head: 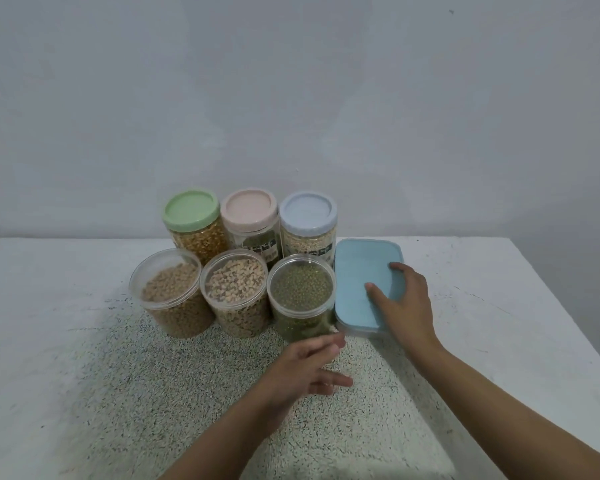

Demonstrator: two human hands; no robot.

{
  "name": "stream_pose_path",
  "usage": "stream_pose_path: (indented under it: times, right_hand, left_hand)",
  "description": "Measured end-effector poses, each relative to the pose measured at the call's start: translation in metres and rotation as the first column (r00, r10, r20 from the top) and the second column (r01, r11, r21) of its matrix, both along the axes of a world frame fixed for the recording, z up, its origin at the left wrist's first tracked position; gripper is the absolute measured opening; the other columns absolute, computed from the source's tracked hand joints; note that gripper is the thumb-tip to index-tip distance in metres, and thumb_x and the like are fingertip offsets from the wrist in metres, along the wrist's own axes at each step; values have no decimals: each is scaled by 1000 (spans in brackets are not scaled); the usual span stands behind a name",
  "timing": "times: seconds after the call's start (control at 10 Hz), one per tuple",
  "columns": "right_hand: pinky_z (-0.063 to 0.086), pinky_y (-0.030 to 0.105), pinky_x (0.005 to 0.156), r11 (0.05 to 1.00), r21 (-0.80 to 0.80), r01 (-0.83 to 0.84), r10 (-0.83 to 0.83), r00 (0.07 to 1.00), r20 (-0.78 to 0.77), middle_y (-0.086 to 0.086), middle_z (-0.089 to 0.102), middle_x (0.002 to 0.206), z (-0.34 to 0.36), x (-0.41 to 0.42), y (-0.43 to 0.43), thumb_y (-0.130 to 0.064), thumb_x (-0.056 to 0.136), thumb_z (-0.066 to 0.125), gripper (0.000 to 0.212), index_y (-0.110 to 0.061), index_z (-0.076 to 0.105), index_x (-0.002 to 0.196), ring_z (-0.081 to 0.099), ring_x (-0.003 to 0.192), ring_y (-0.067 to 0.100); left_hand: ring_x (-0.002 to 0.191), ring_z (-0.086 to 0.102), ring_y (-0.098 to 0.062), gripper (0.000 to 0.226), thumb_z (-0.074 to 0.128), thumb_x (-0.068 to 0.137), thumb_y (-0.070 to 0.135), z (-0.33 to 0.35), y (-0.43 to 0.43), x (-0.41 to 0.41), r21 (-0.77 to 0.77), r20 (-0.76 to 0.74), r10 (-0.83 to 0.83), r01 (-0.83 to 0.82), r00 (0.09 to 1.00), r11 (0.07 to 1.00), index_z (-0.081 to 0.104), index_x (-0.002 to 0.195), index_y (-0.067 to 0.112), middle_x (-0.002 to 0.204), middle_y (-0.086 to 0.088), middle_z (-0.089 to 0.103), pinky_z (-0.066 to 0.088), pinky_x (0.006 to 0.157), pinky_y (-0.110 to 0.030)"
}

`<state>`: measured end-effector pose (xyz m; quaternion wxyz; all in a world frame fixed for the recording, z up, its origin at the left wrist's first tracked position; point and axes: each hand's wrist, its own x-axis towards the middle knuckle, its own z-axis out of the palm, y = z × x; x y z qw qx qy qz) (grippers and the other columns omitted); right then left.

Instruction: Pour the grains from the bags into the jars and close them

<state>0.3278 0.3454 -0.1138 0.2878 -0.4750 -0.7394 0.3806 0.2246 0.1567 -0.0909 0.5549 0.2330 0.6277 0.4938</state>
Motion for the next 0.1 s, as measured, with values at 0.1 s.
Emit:
stream_pose_path:
  times: [0.1]
  right_hand:
    - [41, 43, 105, 997, 75, 15, -18, 999, 47, 8, 39, 147, -1, 0, -2, -37, 90, 74, 59, -22, 48, 141, 40, 133, 25]
  left_hand:
    - [102, 74, -24, 28, 53, 105, 29, -2, -8, -14, 7, -31, -16, 16, 999, 1000, 65, 130, 23, 126, 6, 71, 52, 95, -40]
